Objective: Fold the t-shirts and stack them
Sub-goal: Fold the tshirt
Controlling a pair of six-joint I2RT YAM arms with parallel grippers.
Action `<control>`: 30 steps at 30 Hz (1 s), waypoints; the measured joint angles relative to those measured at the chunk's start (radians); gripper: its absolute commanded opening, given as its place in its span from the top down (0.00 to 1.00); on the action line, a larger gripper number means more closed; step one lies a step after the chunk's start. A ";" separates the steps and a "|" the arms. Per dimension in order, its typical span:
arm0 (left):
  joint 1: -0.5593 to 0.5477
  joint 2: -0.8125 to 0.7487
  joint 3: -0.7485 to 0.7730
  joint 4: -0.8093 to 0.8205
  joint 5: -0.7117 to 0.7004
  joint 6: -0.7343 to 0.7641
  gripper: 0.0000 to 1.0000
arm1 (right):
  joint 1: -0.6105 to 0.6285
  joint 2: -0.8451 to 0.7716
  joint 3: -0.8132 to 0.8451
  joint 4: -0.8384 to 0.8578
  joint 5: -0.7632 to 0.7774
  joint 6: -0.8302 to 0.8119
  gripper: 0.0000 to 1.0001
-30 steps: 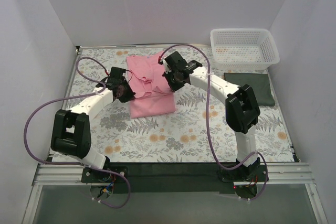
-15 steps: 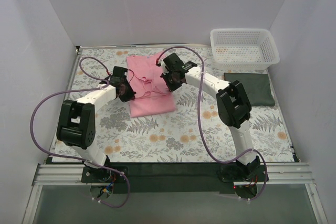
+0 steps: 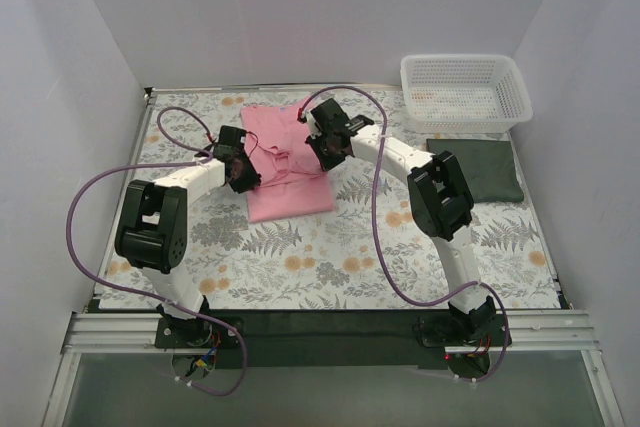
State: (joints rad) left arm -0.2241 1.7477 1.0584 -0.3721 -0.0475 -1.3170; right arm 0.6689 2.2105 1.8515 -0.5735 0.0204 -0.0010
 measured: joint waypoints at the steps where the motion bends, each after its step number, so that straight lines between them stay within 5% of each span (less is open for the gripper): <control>1: 0.000 0.000 0.006 0.000 -0.003 0.005 0.70 | 0.000 0.001 0.004 0.000 0.003 0.000 0.74; 6: 0.003 -0.011 0.016 0.018 -0.031 0.014 0.33 | -0.002 -0.003 0.011 0.010 0.009 0.002 0.66; 12: 0.001 -0.162 -0.065 0.036 -0.038 -0.004 0.30 | -0.002 -0.112 -0.106 0.060 -0.060 0.010 0.68; 19: -0.111 -0.311 -0.171 0.039 -0.022 -0.046 0.48 | 0.025 -0.173 -0.178 0.129 -0.154 0.026 0.73; 23: -0.174 -0.260 -0.179 0.051 -0.011 -0.055 0.65 | 0.043 -0.159 -0.207 0.138 -0.182 0.032 0.75; 30: -0.177 -0.114 -0.176 0.062 -0.010 -0.052 0.71 | 0.043 -0.035 -0.138 0.159 -0.174 0.034 0.76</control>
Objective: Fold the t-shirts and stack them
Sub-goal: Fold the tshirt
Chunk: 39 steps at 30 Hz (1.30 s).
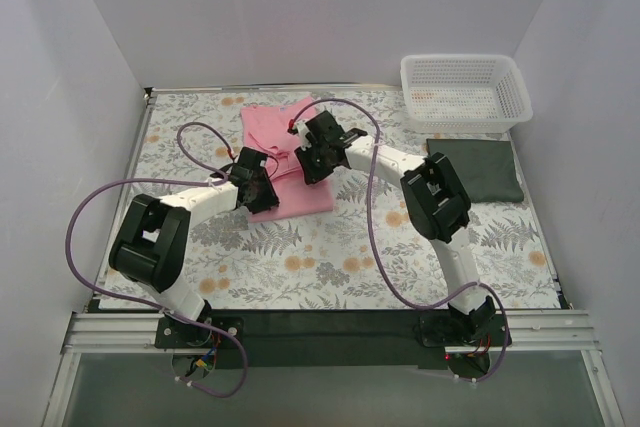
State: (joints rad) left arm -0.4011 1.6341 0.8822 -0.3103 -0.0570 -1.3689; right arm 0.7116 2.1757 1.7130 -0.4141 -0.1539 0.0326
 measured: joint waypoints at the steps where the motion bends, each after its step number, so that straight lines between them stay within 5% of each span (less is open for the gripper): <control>1: 0.000 0.001 0.006 -0.001 0.001 0.001 0.71 | -0.005 0.027 0.026 0.000 0.001 0.001 0.76; 15: 0.000 0.002 0.024 -0.005 -0.026 0.021 0.69 | -0.191 0.207 0.304 0.032 -0.034 0.123 0.72; 25: 0.052 0.096 0.221 0.013 -0.067 0.062 0.71 | -0.193 -0.061 -0.102 0.160 -0.231 0.185 0.72; 34: 0.147 0.300 0.357 0.045 -0.081 0.084 0.74 | -0.180 -0.154 -0.287 0.311 -0.398 0.235 0.72; 39: 0.187 0.299 0.381 0.043 -0.080 0.108 0.54 | -0.180 -0.154 -0.381 0.346 -0.441 0.259 0.72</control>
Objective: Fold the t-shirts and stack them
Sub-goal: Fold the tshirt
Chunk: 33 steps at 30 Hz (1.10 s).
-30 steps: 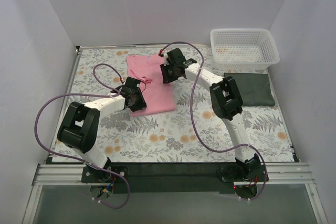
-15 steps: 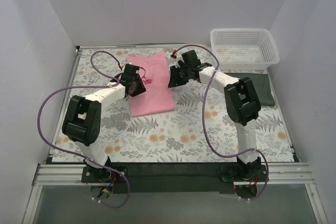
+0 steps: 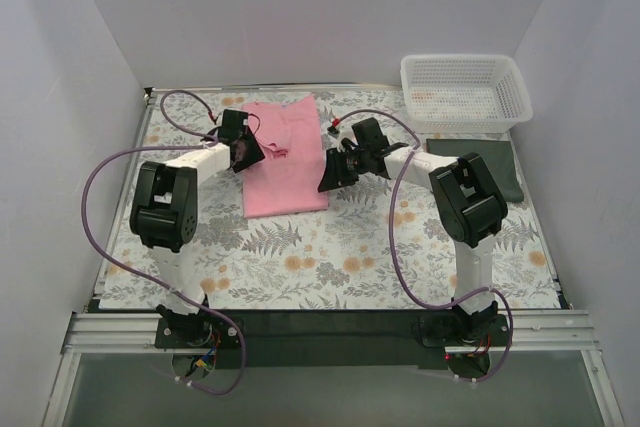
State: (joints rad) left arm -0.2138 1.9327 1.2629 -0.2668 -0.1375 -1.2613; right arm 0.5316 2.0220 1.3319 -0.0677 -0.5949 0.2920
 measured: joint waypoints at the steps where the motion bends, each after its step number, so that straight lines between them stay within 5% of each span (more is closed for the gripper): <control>1: 0.003 -0.011 -0.004 -0.001 0.008 -0.001 0.51 | 0.000 0.000 -0.013 0.011 -0.011 0.006 0.72; 5: -0.005 -0.165 -0.117 0.007 0.062 -0.030 0.49 | 0.003 0.000 -0.037 0.069 -0.060 0.047 0.72; 12: -0.032 -0.492 -0.430 0.086 0.209 -0.122 0.69 | 0.045 0.013 -0.014 0.163 -0.154 0.100 0.74; 20: -0.020 -0.384 -0.566 0.154 0.277 -0.217 0.87 | 0.100 0.206 0.038 0.309 -0.266 0.150 0.91; 33: 0.020 -0.365 -0.575 0.170 0.314 -0.307 0.91 | 0.037 0.251 -0.104 0.620 -0.384 0.210 0.94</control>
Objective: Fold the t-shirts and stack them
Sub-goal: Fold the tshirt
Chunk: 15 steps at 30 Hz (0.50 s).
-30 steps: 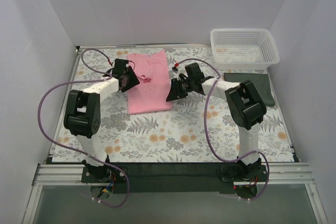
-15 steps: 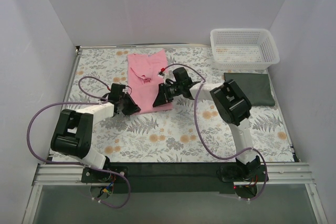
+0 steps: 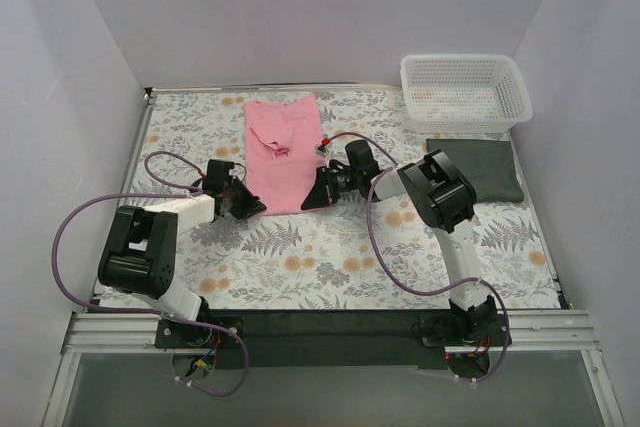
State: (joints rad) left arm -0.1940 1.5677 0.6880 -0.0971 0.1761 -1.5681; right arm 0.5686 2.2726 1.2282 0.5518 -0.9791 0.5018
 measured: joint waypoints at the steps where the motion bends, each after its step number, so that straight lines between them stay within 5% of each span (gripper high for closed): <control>1: 0.001 0.000 -0.001 0.000 0.002 0.000 0.91 | -0.005 -0.008 -0.016 0.008 0.003 -0.002 0.94; 10: 0.001 -0.019 -0.024 -0.020 0.061 0.027 0.89 | -0.043 -0.126 -0.209 0.035 0.072 0.002 0.94; 15: -0.012 -0.060 -0.038 -0.082 0.083 0.050 0.76 | -0.044 -0.209 -0.336 0.024 0.095 0.055 0.93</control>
State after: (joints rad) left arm -0.2062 1.5074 0.6502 -0.1795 0.2592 -1.5185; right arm 0.5243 2.0636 0.8921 0.5762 -0.8845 0.5564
